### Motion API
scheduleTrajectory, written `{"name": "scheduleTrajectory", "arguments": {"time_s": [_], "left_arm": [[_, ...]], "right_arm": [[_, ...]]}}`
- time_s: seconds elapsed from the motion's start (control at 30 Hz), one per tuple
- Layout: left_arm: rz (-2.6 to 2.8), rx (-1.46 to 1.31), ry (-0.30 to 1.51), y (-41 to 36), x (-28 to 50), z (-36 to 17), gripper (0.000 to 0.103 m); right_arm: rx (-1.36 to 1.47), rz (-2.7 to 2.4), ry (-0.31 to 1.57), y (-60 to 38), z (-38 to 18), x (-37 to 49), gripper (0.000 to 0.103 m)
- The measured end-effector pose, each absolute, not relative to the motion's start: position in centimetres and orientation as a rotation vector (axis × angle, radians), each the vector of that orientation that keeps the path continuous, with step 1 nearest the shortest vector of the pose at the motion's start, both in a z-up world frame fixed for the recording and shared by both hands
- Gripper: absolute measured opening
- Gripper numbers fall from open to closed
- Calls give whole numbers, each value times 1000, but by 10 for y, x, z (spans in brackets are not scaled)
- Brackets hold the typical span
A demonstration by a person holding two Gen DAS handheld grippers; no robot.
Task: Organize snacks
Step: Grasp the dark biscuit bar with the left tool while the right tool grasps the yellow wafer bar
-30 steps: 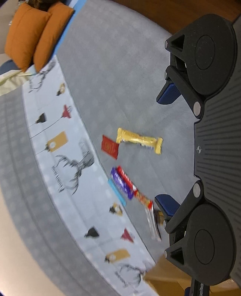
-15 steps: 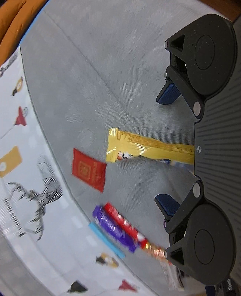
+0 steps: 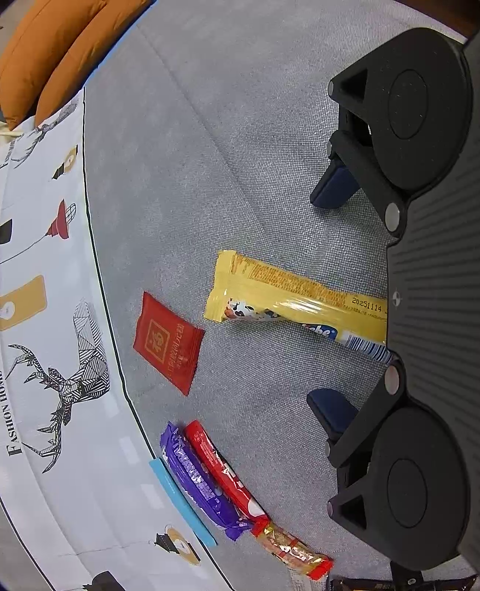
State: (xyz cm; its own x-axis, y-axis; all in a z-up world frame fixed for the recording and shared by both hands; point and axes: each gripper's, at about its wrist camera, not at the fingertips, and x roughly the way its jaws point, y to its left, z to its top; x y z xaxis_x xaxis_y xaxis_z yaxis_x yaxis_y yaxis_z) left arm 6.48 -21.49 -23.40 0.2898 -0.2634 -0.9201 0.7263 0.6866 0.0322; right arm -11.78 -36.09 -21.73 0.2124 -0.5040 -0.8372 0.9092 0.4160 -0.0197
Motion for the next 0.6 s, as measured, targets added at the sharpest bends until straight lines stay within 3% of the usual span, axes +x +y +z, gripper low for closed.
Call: {"name": "scheduleTrajectory", "arguments": {"time_s": [0.47, 0.53, 0.57, 0.6], "left_arm": [[-658, 504, 1120, -217, 68, -231, 100], [-650, 488, 1128, -216, 66, -223, 75], [-664, 490, 1107, -216, 63, -217, 45], [-677, 511, 1093, -217, 59, -211, 43]], "right_arm": [[527, -1044, 875, -360, -219, -118, 103], [528, -1031, 887, -360, -218, -118, 101], [531, -1022, 889, -359, -215, -118, 90], [521, -1014, 879, -357, -211, -118, 65]]}}
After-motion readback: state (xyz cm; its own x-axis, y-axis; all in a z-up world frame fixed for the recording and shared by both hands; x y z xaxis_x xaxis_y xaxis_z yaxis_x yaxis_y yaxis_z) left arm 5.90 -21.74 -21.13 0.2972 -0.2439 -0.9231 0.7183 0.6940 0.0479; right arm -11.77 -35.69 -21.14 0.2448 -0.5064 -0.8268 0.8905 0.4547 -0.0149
